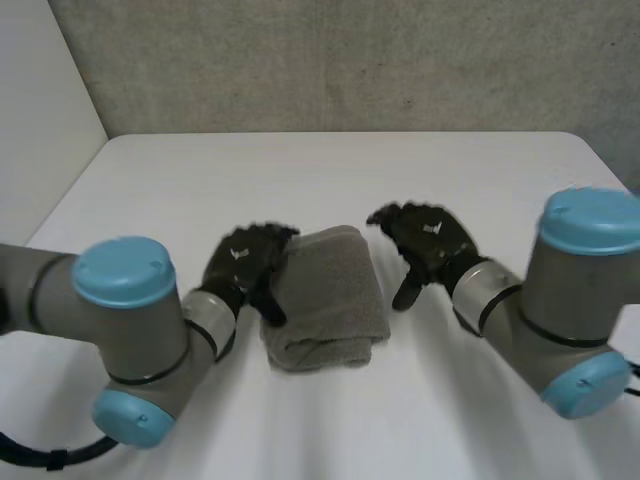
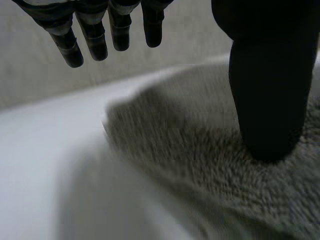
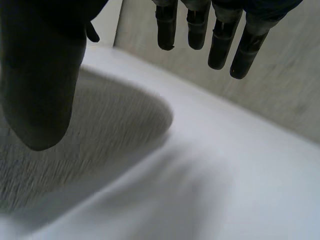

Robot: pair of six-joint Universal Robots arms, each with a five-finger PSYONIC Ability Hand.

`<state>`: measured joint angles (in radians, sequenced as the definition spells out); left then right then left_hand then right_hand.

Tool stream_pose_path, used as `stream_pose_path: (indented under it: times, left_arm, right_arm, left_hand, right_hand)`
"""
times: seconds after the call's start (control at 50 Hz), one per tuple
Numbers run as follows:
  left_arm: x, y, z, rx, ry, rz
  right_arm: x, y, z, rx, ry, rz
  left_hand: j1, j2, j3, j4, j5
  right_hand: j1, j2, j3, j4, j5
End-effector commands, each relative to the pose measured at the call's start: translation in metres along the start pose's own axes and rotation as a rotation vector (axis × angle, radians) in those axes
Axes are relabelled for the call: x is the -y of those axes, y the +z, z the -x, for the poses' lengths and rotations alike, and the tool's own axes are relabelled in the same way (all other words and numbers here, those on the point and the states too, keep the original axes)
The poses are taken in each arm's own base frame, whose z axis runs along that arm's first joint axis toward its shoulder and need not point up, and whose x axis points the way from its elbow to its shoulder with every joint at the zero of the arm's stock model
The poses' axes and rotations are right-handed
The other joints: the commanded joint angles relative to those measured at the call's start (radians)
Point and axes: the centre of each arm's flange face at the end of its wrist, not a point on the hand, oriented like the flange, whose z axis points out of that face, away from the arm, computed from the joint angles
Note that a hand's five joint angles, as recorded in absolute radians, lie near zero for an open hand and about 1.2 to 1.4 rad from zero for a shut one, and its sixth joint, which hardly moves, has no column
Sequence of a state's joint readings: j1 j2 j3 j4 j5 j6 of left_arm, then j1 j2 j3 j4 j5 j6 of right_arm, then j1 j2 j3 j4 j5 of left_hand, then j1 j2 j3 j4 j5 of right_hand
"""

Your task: Fold the towel.

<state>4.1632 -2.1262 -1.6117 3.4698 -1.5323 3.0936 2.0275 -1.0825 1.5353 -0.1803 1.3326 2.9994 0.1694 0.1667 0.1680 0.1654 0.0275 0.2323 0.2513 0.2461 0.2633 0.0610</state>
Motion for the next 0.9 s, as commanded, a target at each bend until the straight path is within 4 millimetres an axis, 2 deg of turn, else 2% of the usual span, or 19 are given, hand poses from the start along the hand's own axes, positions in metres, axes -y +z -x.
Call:
stream_pose_path:
  times: [0.02,0.12,0.14,0.16,0.18,0.2,0.22,0.24,0.26,0.28,0.3,0.32,0.34,0.36,0.38,0.42,0.48,0.64,0.9]
  left_arm:
    - [-0.019,0.001,0.001,0.003,0.003,0.068]
    - [0.011,-0.005,0.001,0.003,0.006,-0.009]
    - [0.027,-0.009,0.0,0.001,0.008,-0.054]
    - [0.045,-0.012,0.0,0.0,0.009,-0.105]
    - [0.045,-0.012,0.0,0.0,0.009,-0.106]
    - [0.063,-0.016,-0.001,-0.001,0.011,-0.156]
    - [0.063,-0.017,-0.001,-0.001,0.011,-0.156]
    - [0.086,-0.023,-0.001,0.0,0.013,-0.215]
    - [0.109,-0.033,-0.002,-0.001,0.015,-0.271]
    - [0.109,-0.033,-0.002,-0.001,0.015,-0.271]
    - [0.129,-0.042,-0.001,0.001,0.017,-0.314]
    - [0.149,-0.052,0.001,0.009,0.018,-0.353]
    - [0.149,-0.052,0.001,0.009,0.018,-0.353]
    - [0.168,-0.061,0.005,0.022,0.017,-0.389]
    - [0.185,-0.069,0.011,0.044,0.016,-0.411]
    - [0.199,-0.076,0.02,0.072,0.012,-0.423]
    - [0.221,-0.088,0.033,0.116,0.005,-0.427]
    - [0.228,-0.101,0.057,0.199,-0.022,-0.303]
    - [0.225,-0.103,0.056,0.191,-0.018,-0.261]
  right_arm:
    - [-0.038,0.015,0.011,0.046,0.018,0.152]
    - [-0.022,0.014,0.011,0.044,0.012,0.14]
    - [-0.007,0.01,0.009,0.036,0.005,0.106]
    - [-0.007,0.01,0.009,0.036,0.005,0.106]
    - [0.013,0.004,0.007,0.024,-0.004,0.057]
    - [0.032,-0.003,0.005,0.012,-0.013,0.007]
    - [0.032,-0.003,0.005,0.012,-0.014,0.007]
    - [0.05,-0.01,0.001,-0.008,-0.02,-0.042]
    - [0.05,-0.01,0.001,-0.008,-0.02,-0.042]
    - [0.068,-0.018,-0.002,-0.032,-0.029,-0.092]
    - [0.088,-0.028,-0.006,-0.069,-0.033,-0.146]
    - [0.088,-0.028,-0.006,-0.069,-0.033,-0.147]
    - [0.105,-0.038,-0.01,-0.113,-0.027,-0.196]
    - [0.12,-0.047,-0.016,-0.164,-0.016,-0.237]
    - [0.12,-0.047,-0.016,-0.164,-0.016,-0.237]
    - [0.14,-0.063,-0.029,-0.25,-0.005,-0.277]
    - [0.145,-0.07,-0.033,-0.281,0.0,-0.274]
    - [0.16,-0.087,-0.046,-0.34,0.013,-0.242]
    - [0.162,-0.088,-0.052,-0.356,0.0,-0.245]
  left_hand:
    - [0.006,0.009,0.007,0.01,-0.027]
    - [0.005,0.008,0.007,0.009,-0.027]
    - [0.005,0.008,0.007,0.009,-0.027]
    - [0.005,0.008,0.007,0.009,-0.027]
    - [0.005,0.008,0.007,0.009,-0.027]
    - [0.005,0.008,0.007,0.009,-0.027]
    - [0.005,0.008,0.007,0.009,-0.027]
    - [0.005,0.008,0.007,0.009,-0.027]
    - [0.005,0.008,0.007,0.009,-0.027]
    - [0.005,0.008,0.007,0.009,-0.027]
    - [0.005,0.008,0.007,0.009,-0.027]
    - [0.005,0.008,0.007,0.009,-0.027]
    - [0.005,0.008,0.007,0.009,-0.027]
    - [0.005,0.008,0.007,0.009,-0.027]
    - [0.005,0.008,0.007,0.009,-0.027]
    - [0.005,0.008,0.007,0.009,-0.027]
    - [0.005,0.008,0.007,0.009,-0.027]
    - [0.005,0.008,0.007,0.009,-0.027]
    - [0.005,0.008,0.007,0.009,-0.027]
  right_hand:
    - [-0.058,-0.077,-0.072,-0.089,-0.061]
    - [-0.058,-0.077,-0.072,-0.089,-0.061]
    - [-0.058,-0.077,-0.072,-0.089,-0.061]
    - [-0.058,-0.077,-0.072,-0.089,-0.061]
    - [-0.058,-0.077,-0.072,-0.089,-0.061]
    - [-0.058,-0.077,-0.072,-0.089,-0.061]
    - [-0.058,-0.077,-0.072,-0.089,-0.061]
    - [-0.058,-0.077,-0.072,-0.089,-0.061]
    - [-0.058,-0.077,-0.072,-0.089,-0.061]
    - [-0.058,-0.077,-0.072,-0.089,-0.061]
    - [-0.058,-0.077,-0.072,-0.089,-0.061]
    - [-0.058,-0.077,-0.072,-0.089,-0.061]
    - [-0.058,-0.077,-0.072,-0.089,-0.061]
    - [-0.058,-0.077,-0.072,-0.089,-0.061]
    - [-0.058,-0.077,-0.072,-0.089,-0.061]
    - [-0.058,-0.077,-0.072,-0.089,-0.061]
    - [-0.058,-0.077,-0.072,-0.089,-0.061]
    - [-0.058,-0.077,-0.072,-0.089,-0.061]
    - [-0.058,-0.077,-0.072,-0.089,-0.061]
